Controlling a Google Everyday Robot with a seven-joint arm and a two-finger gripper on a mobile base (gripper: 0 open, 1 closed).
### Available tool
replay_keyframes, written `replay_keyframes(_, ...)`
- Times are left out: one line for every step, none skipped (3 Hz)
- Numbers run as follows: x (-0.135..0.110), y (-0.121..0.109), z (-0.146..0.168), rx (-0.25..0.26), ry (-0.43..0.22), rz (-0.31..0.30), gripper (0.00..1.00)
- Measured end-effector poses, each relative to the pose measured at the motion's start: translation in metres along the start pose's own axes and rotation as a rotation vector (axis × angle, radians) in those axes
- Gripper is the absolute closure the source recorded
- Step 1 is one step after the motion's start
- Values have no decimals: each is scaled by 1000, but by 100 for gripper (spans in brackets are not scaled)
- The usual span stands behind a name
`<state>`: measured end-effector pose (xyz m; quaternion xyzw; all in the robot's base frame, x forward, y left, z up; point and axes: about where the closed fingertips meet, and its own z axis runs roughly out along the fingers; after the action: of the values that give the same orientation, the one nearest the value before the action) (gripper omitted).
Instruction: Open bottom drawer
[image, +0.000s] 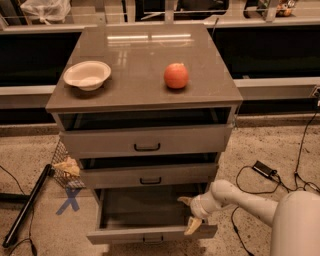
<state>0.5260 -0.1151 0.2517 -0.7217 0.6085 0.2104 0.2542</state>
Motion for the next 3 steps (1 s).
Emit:
replay_keyframes(3,-8,12,-2,19,19,41)
replay_keyframes(12,-12,25,23,41,17,65)
replay_keyframes(21,-14,36,43,87,2,87)
